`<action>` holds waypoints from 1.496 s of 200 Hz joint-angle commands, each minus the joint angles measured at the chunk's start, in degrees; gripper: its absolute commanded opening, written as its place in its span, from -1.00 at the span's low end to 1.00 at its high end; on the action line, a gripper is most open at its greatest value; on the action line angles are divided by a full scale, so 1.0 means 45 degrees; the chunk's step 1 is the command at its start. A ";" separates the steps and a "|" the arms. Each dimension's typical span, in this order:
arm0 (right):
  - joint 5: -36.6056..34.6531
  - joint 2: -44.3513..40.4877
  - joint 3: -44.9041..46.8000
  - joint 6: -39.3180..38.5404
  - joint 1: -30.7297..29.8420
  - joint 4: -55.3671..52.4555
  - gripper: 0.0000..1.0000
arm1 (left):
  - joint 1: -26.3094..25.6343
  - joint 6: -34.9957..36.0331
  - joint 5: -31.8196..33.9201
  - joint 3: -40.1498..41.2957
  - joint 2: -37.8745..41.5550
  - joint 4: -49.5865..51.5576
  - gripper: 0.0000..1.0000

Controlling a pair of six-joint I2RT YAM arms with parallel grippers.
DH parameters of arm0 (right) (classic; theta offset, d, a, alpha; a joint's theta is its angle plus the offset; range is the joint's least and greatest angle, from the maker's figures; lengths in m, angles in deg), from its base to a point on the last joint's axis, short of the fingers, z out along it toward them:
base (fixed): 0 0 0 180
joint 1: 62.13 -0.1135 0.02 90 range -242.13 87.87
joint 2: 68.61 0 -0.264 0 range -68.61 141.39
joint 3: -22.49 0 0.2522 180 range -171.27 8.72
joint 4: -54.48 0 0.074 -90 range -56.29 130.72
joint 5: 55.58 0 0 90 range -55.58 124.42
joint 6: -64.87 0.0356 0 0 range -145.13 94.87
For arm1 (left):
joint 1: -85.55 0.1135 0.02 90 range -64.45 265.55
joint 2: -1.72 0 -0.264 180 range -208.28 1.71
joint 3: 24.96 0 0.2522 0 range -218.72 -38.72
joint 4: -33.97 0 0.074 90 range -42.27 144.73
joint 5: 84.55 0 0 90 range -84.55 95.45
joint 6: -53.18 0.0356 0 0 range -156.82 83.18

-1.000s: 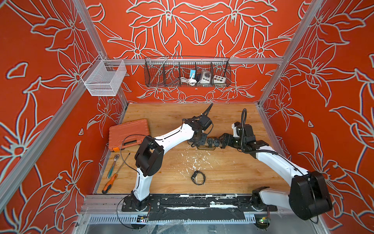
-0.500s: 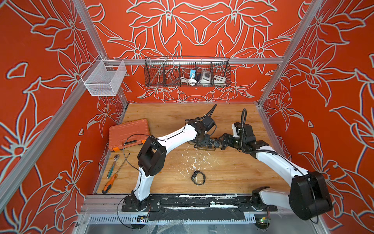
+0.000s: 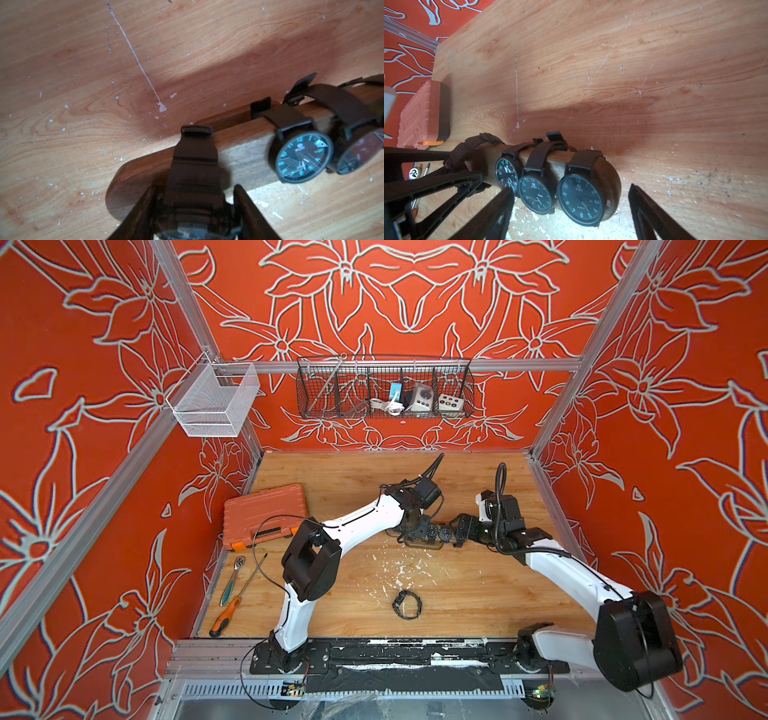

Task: Place watch on stand
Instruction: Place the watch on the stand.

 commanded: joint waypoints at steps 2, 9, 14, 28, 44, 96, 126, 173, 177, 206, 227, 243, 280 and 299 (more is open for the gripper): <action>0.0110 -0.0117 0.0075 -0.0034 0.0009 0.0056 0.79 | -0.0317 0.0079 -0.0292 -0.0453 -0.0401 0.0357 0.10; 0.0067 -0.0121 0.0002 -0.0082 0.0006 -0.0086 0.79 | -0.0392 0.0082 -0.0228 -0.0544 -0.0456 0.0389 0.11; 0.0060 -0.0112 -0.0040 -0.0120 0.0007 -0.0153 0.79 | -0.0436 0.0086 -0.0221 -0.0588 -0.0490 0.0392 0.11; 0.0033 -0.0161 -0.0100 -0.0199 0.0007 -0.0249 0.79 | -0.0501 0.0022 -0.0307 -0.0679 -0.0589 0.0390 0.13; -0.0023 -0.0257 -0.0114 -0.0250 0.0007 -0.0350 0.78 | -0.0550 -0.0019 -0.0268 -0.0812 -0.0679 0.0447 0.17; -0.0320 -0.0761 -0.0177 -0.0397 0.0007 -0.0635 0.78 | -0.0657 -0.0017 0.0226 -0.0659 -0.0325 0.0439 0.42; -0.0373 -0.0993 -0.0257 -0.0546 -0.0019 -0.0958 0.78 | -0.0658 -0.0074 0.0336 -0.0379 0.0123 0.0370 0.42; -0.0685 -0.2186 -0.0365 -0.0915 -0.0497 -0.2320 0.77 | -0.1060 -0.0693 0.1105 0.1669 0.2332 -0.0647 0.54; -0.0727 -0.2288 -0.0375 -0.0977 -0.0561 -0.2462 0.77 | -0.1067 -0.0806 0.1167 0.2025 0.2665 -0.0880 0.56; -0.1005 -0.3285 -0.0134 -0.1227 -0.1214 -0.3562 0.76 | -0.1087 -0.0990 0.1226 0.4797 0.5167 -0.2226 0.57; -0.1276 -0.4171 0.0410 -0.1201 -0.1794 -0.4273 0.76 | -0.1106 -0.1288 0.1413 0.7351 0.7432 -0.2901 0.57; -0.1593 -0.4637 0.0729 -0.1145 -0.2324 -0.4868 0.75 | -0.1087 -0.1645 0.1590 0.9449 0.9230 -0.3572 0.62; -0.1856 -0.5243 0.1391 -0.0123 -0.4081 -0.5418 0.70 | -0.0731 -0.2225 0.1713 1.2756 1.2301 -0.4454 0.78; -0.1998 -0.5319 0.1870 0.0726 -0.5098 -0.5416 0.65 | -0.0061 -0.2357 0.1371 1.3648 1.3472 -0.4649 0.79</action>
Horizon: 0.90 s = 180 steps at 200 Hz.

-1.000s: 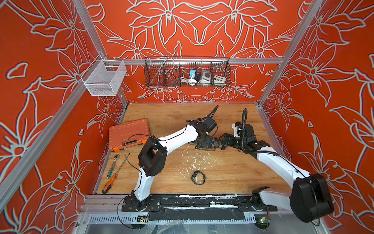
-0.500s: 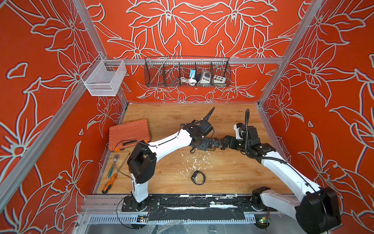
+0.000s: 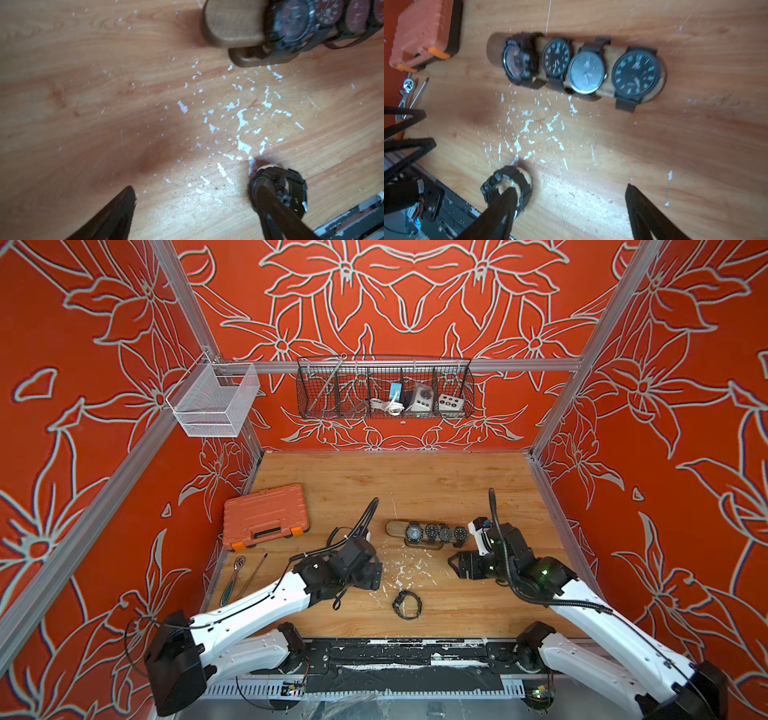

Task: Place watch on stand
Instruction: Place the watch on the stand, then pick up the watch at the center of the board.

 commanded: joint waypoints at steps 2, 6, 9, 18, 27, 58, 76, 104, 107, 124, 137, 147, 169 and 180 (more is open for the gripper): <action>-0.0537 -0.0170 0.0582 0.1210 -0.1043 -0.0601 0.65 | 0.0723 -0.0478 -0.0030 0.0864 0.1250 -0.0939 0.79; -0.0650 -0.0148 0.0659 0.1361 -0.1267 -0.0602 0.65 | 0.0831 -0.0490 -0.0065 0.1049 0.1422 -0.1048 0.80; -0.0718 -0.0120 0.0686 0.1485 -0.1433 -0.0585 0.65 | 0.0931 -0.0506 -0.0090 0.1180 0.1569 -0.1130 0.79; -0.0914 0.0031 0.0773 0.1784 -0.1867 -0.0514 0.64 | 0.1210 -0.0575 -0.0212 0.1513 0.1923 -0.1399 0.80; -0.1067 0.0274 0.0764 0.2045 -0.2268 -0.0420 0.64 | 0.1481 -0.0621 -0.0389 0.1785 0.2222 -0.1655 0.80; -0.1281 0.1450 0.0578 0.2882 -0.3473 0.0476 0.58 | 0.1900 -0.0631 -0.0508 0.2410 0.2947 -0.2071 0.83; -0.1348 0.2429 0.0331 0.3280 -0.4118 0.1075 0.55 | 0.1956 -0.0764 -0.0428 0.2697 0.3362 -0.2110 0.84; -0.1410 0.4082 -0.0129 0.3619 -0.4990 0.1544 0.41 | 0.1951 -0.1338 -0.1124 0.3361 0.4016 -0.2621 0.84; -0.1413 0.4241 -0.0188 0.3647 -0.5028 0.1546 0.38 | 0.1960 -0.1403 -0.1148 0.3403 0.4071 -0.2623 0.84; -0.1423 0.4927 -0.0437 0.3698 -0.5428 0.1472 0.33 | 0.1961 -0.1697 -0.1361 0.3758 0.4417 -0.2675 0.84; -0.1492 0.5320 -0.0649 0.3750 -0.5676 0.1404 0.19 | 0.1961 -0.1794 -0.1491 0.4053 0.4643 -0.2779 0.83; -0.1506 0.5585 -0.0802 0.3789 -0.5831 0.1409 0.10 | 0.1961 -0.1856 -0.1587 0.4223 0.4780 -0.2761 0.83; -0.1594 0.6129 -0.0986 0.3994 -0.6112 0.1437 0.03 | 0.1961 -0.1881 -0.1763 0.4382 0.5016 -0.2553 0.83; -0.1510 0.6390 -0.0985 0.4062 -0.6221 0.1653 0.01 | 0.1961 -0.1803 -0.1834 0.4396 0.5099 -0.2473 0.83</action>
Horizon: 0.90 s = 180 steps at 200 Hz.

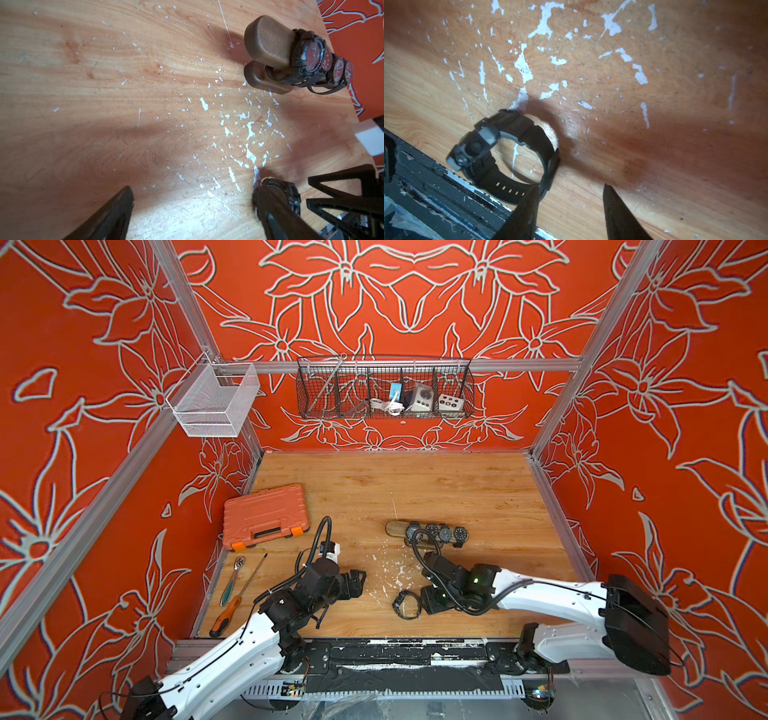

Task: Place watch on stand
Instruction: Pick up the watch at the center of the board.

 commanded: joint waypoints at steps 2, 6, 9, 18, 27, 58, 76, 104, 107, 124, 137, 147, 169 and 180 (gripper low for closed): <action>-0.0260 0.0511 -0.0300 0.0460 -0.0282 0.0281 0.01 | 0.0086 -0.0130 -0.0314 0.0064 0.0266 0.0038 0.83; -0.0172 0.0611 -0.0293 0.0464 -0.0308 0.0378 0.00 | 0.0086 -0.0113 -0.0304 0.0065 0.0276 0.0077 0.83; -0.0126 0.0647 -0.0294 0.0483 -0.0325 0.0435 -0.01 | 0.0086 -0.0077 -0.0296 0.0079 0.0286 0.0109 0.83; -0.0080 0.0785 -0.0299 0.0547 -0.0383 0.0515 -0.03 | 0.0086 -0.0007 -0.0295 0.0075 0.0224 0.0160 0.83; -0.0178 0.0813 -0.0272 0.0612 -0.0425 0.0534 -0.03 | 0.0086 0.0020 -0.0323 0.0042 0.0159 0.0161 0.83; -0.0547 0.1242 -0.0505 0.0710 -0.0422 0.0204 -0.12 | 0.0086 0.0044 -0.0703 -0.0189 -0.0084 0.0210 0.83; -0.0728 0.1689 -0.0800 0.0728 -0.0480 -0.0040 -0.21 | 0.0076 -0.0055 -0.0715 -0.0139 0.0020 0.0297 0.83; -0.1029 0.2239 -0.1174 0.0738 -0.0569 -0.0331 -0.39 | 0.0086 -0.0213 -0.0856 -0.0086 0.0327 0.0539 0.83; -0.1061 0.2262 -0.1200 0.0762 -0.0582 -0.0340 -0.42 | 0.0086 -0.0226 -0.0878 -0.0082 0.0385 0.0560 0.83; -0.1437 0.2308 -0.1283 0.0786 -0.0695 -0.0467 -0.54 | 0.0086 -0.0277 -0.0938 -0.0057 0.0640 0.0754 0.83; -0.1705 0.2281 -0.1329 0.0805 -0.0728 -0.0587 -0.62 | 0.0086 -0.0289 -0.0959 -0.0030 0.0828 0.0871 0.83; -0.1953 0.2197 -0.1379 0.0855 -0.0738 -0.0744 -0.69 | 0.0086 -0.0295 -0.0949 0.0007 0.0944 0.0941 0.83; -0.2602 0.1902 -0.1363 0.0940 -0.0723 -0.1132 -0.80 | 0.0086 -0.0389 -0.0959 0.0015 0.1043 0.0928 0.83; -0.2851 0.1712 -0.1382 0.0937 -0.0740 -0.1233 -0.86 | 0.0086 -0.0432 -0.1016 -0.0025 0.1027 0.0858 0.83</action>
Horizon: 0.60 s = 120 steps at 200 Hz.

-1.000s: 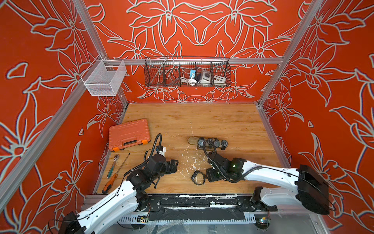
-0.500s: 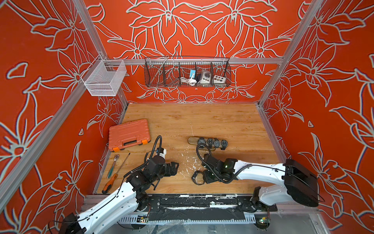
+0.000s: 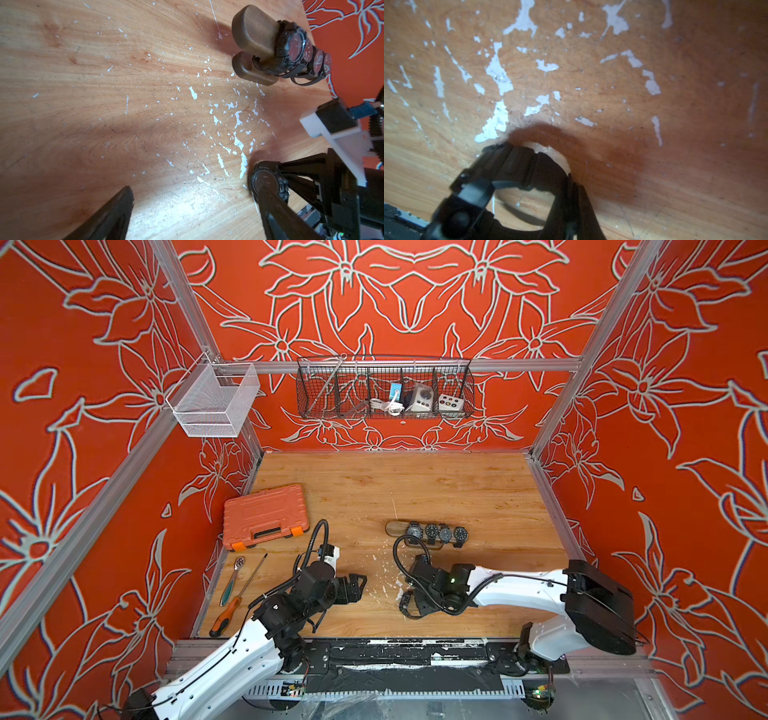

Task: Place watch on stand
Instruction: Pick up the watch at the center of the board.

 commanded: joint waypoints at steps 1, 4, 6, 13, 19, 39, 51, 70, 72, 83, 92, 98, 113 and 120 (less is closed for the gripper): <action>-0.1255 -0.0498 -0.0314 0.0260 -0.0089 -0.0750 -0.87 | 0.0052 -0.0223 -0.0123 -0.0064 0.0062 0.0181 0.83; -0.1328 -0.0561 -0.0297 0.0267 -0.0072 -0.0771 -0.88 | 0.0052 -0.0240 -0.0141 -0.0076 0.0052 0.0161 0.83; -0.1364 -0.0582 -0.0300 0.0271 -0.0071 -0.0773 -0.89 | 0.0052 -0.0247 -0.0157 -0.0082 0.0053 0.0147 0.83; -0.1518 -0.0733 -0.0295 0.0279 -0.0077 -0.0819 -0.93 | 0.0052 -0.0262 -0.0177 -0.0102 0.0031 0.0136 0.83; -0.1681 -0.0860 -0.0279 0.0282 -0.0088 -0.0858 -0.96 | 0.0052 -0.0262 -0.0199 -0.0117 0.0016 0.0138 0.83; -0.2271 -0.1415 -0.0144 0.0257 -0.0068 -0.0939 -1.00 | 0.0052 -0.0311 -0.0297 -0.0155 0.0023 0.0156 0.83; -0.2535 -0.1828 -0.0064 0.0173 -0.0041 -0.0911 -1.00 | 0.0052 -0.0411 -0.0300 -0.0180 0.0017 0.0155 0.83; -0.2826 -0.2482 -0.0013 -0.0081 0.0008 -0.0915 -1.00 | 0.0052 -0.0606 -0.0478 -0.0368 -0.0062 0.0194 0.82; -0.2881 -0.2556 -0.0004 -0.0104 0.0008 -0.0911 -1.00 | 0.0052 -0.0631 -0.0515 -0.0394 -0.0078 0.0185 0.82; -0.3236 -0.2899 0.0140 -0.0140 0.0062 -0.0843 -1.00 | 0.0052 -0.0738 -0.0697 -0.0465 -0.0165 0.0062 0.82; -0.3381 -0.3199 0.0288 -0.0137 0.0133 -0.0748 -1.00 | 0.0052 -0.0769 -0.0863 -0.0502 -0.0286 -0.0096 0.82; -0.3458 -0.3400 0.0380 -0.0185 0.0181 -0.0660 -1.00 | 0.0052 -0.0757 -0.0965 -0.0571 -0.0396 -0.0187 0.82; -0.3730 -0.3859 0.0540 -0.0401 0.0214 -0.0531 -1.00 | 0.0052 -0.0713 -0.1192 -0.0729 -0.0703 -0.0348 0.82; -0.3858 -0.4023 0.0529 -0.0555 0.0222 -0.0544 -1.00 | 0.0052 -0.0694 -0.1279 -0.0770 -0.0814 -0.0433 0.82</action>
